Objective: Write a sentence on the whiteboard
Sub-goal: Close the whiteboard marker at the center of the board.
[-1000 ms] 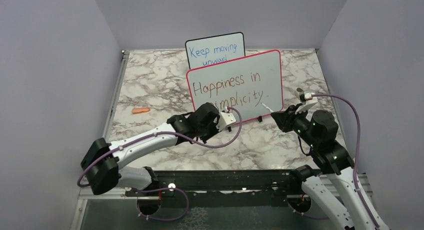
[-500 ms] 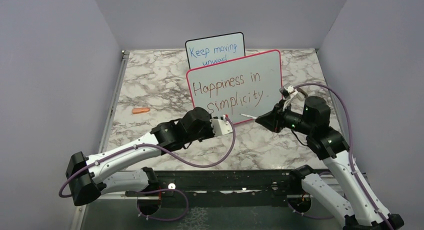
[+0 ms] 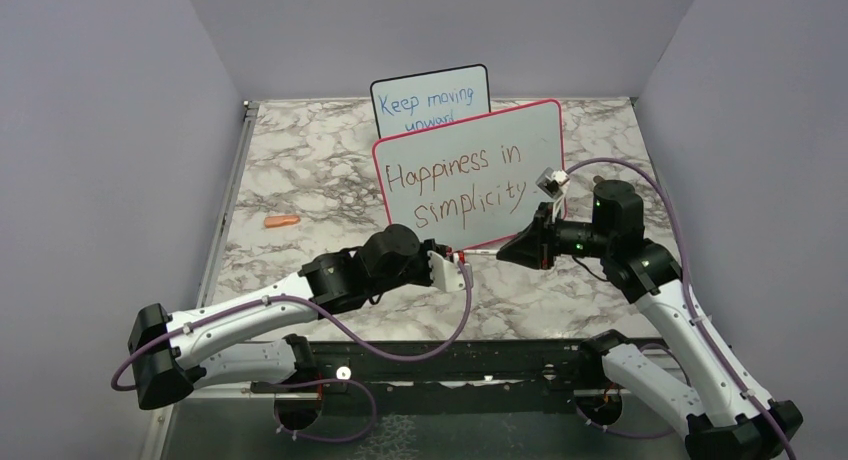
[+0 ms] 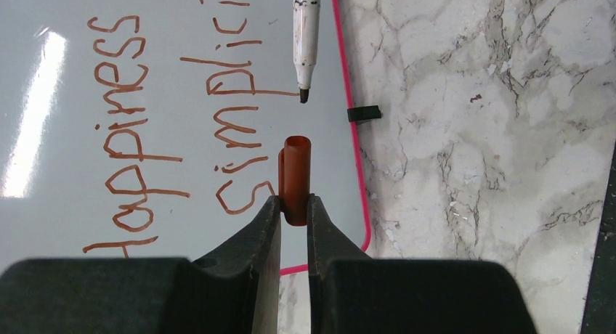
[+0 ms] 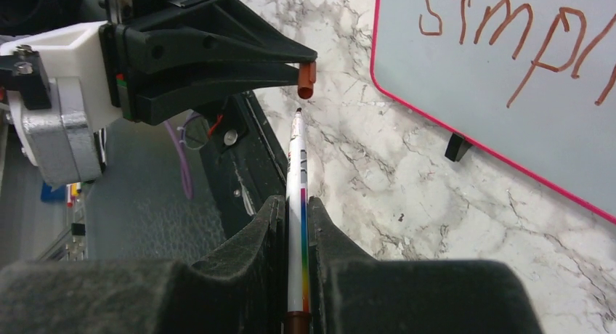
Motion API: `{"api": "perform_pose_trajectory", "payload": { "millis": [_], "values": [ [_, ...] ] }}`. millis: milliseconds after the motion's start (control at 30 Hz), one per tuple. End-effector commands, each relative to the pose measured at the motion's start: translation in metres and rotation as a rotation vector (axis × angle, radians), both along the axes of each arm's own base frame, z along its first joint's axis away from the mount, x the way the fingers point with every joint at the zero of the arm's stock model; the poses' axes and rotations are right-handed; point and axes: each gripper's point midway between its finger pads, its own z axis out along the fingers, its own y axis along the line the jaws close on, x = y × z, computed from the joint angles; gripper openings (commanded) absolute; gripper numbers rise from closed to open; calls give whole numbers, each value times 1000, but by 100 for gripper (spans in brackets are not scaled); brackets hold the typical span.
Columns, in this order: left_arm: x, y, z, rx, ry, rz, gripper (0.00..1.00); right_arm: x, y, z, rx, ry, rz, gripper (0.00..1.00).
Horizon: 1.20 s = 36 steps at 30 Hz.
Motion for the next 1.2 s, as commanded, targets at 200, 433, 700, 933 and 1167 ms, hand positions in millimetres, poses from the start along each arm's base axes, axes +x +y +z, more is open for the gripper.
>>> {"api": "perform_pose_trajectory", "payload": {
  "millis": [200,433,700,933,1167],
  "values": [
    [0,-4,9,-18,-68,-26,0,-6,7,20,56,-31,70,1],
    [-4,-9,15,-42,-70,-52,0,-4,8,18,62,-22,69,1],
    [-7,-12,19,-53,-70,-67,0,0,7,10,47,-7,48,1],
    [-9,-15,19,-53,-67,-75,0,1,8,7,42,4,47,1],
    [-10,-16,20,-61,-65,-77,0,3,7,0,32,17,35,1]
  ]
}}
